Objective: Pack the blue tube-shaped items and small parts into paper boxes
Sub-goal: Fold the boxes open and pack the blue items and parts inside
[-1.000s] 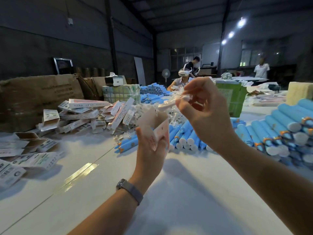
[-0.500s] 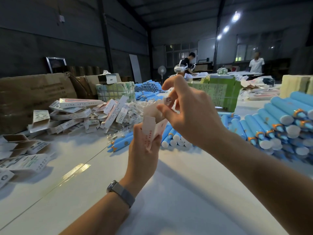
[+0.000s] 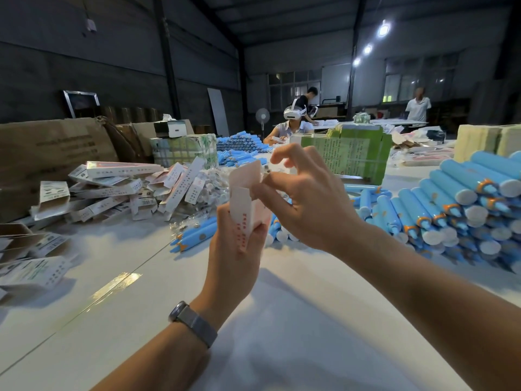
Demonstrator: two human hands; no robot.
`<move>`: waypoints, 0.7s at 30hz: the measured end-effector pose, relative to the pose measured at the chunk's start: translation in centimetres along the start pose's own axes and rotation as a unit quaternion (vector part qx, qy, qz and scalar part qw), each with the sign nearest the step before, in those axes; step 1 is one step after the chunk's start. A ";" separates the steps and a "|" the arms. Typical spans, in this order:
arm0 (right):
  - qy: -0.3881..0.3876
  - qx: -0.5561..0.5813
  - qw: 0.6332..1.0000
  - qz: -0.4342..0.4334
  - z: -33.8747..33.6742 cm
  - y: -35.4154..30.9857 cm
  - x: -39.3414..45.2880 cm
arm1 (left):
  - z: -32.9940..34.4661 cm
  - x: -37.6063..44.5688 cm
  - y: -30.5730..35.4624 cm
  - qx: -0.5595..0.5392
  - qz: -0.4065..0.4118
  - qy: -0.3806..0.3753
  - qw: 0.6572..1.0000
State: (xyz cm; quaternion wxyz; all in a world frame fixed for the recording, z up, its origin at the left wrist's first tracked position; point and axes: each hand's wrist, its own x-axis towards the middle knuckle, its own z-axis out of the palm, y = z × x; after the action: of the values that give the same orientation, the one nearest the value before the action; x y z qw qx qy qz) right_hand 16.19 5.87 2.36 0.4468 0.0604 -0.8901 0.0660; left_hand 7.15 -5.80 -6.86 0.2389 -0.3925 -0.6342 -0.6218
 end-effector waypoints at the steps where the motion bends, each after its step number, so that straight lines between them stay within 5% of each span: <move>1: -0.029 0.001 1.000 0.004 0.0 -0.1 0.0 | -0.1 0.0 0.0 -0.010 0.000 -0.011 1.000; 4: -0.102 0.024 0.994 0.024 0.0 -0.3 0.0 | -0.2 0.0 0.2 -0.055 -0.017 -0.044 0.997; 9: -0.081 0.189 0.979 0.015 0.6 0.4 -0.1 | -0.5 0.3 0.3 -0.139 -0.011 -0.075 0.987; 21: -0.028 0.395 0.914 0.087 1.5 0.7 -0.7 | -1.5 1.0 2.2 -0.063 0.019 -0.033 0.997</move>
State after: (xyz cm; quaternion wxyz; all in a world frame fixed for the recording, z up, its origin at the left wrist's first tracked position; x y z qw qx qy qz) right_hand 15.29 6.29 0.86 0.3538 0.1558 -0.8054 0.4494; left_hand 8.02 -7.21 -4.59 0.2048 -0.4392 -0.5934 -0.6426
